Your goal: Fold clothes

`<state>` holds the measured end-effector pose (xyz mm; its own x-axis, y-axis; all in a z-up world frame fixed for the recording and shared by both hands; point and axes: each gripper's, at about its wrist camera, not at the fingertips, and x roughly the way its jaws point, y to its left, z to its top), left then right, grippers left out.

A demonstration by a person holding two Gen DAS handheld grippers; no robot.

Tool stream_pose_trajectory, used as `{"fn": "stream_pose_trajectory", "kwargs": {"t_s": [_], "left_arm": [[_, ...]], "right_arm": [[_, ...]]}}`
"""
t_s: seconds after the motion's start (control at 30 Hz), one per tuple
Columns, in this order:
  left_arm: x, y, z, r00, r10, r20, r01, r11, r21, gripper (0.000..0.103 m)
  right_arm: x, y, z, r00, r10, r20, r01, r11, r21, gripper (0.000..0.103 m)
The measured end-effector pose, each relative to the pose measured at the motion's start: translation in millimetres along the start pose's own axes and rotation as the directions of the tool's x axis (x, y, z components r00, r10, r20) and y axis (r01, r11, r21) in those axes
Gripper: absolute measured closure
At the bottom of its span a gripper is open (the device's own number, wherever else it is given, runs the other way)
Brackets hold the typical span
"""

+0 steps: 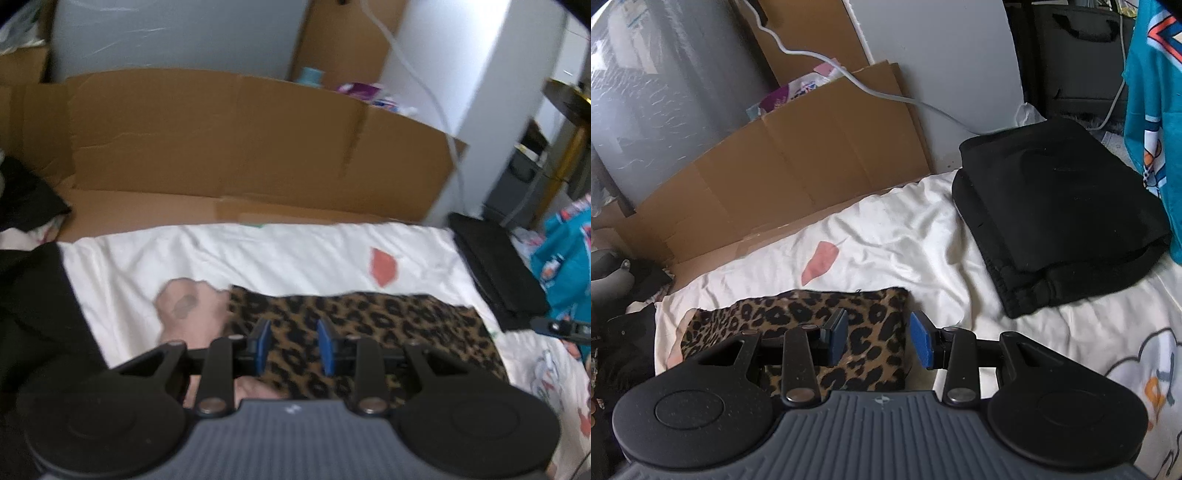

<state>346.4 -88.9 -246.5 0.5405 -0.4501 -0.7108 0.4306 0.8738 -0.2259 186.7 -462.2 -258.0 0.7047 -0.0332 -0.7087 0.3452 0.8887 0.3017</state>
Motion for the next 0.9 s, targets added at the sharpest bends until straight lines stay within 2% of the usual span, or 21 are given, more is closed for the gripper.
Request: {"fn": "stream_pose_trajectory", "kwargs": {"t_s": [0.2,0.33,0.57,0.9], "left_arm": [[-3,-33,-23,0.998,-0.051,-0.026,0.052,0.996,0.067,0.073],[-1,-47,-37,0.998,-0.048,-0.03,0.05,0.995,0.087,0.073],[-3,-61,-61,0.999,-0.035,-0.022,0.037,0.997,0.066,0.074],[8,-80,-101,0.995,-0.057,-0.083,0.064,0.995,0.078,0.082]], "right_arm": [[-4,15,-21,1.0,-0.003,-0.004,0.003,1.0,-0.013,0.059],[-6,26,-36,1.0,-0.005,-0.006,0.005,1.0,-0.022,0.059],[-11,41,-61,1.0,-0.003,-0.012,0.003,0.999,-0.033,0.059],[-2,63,-95,0.997,0.006,-0.077,-0.013,0.996,-0.091,0.059]]}}
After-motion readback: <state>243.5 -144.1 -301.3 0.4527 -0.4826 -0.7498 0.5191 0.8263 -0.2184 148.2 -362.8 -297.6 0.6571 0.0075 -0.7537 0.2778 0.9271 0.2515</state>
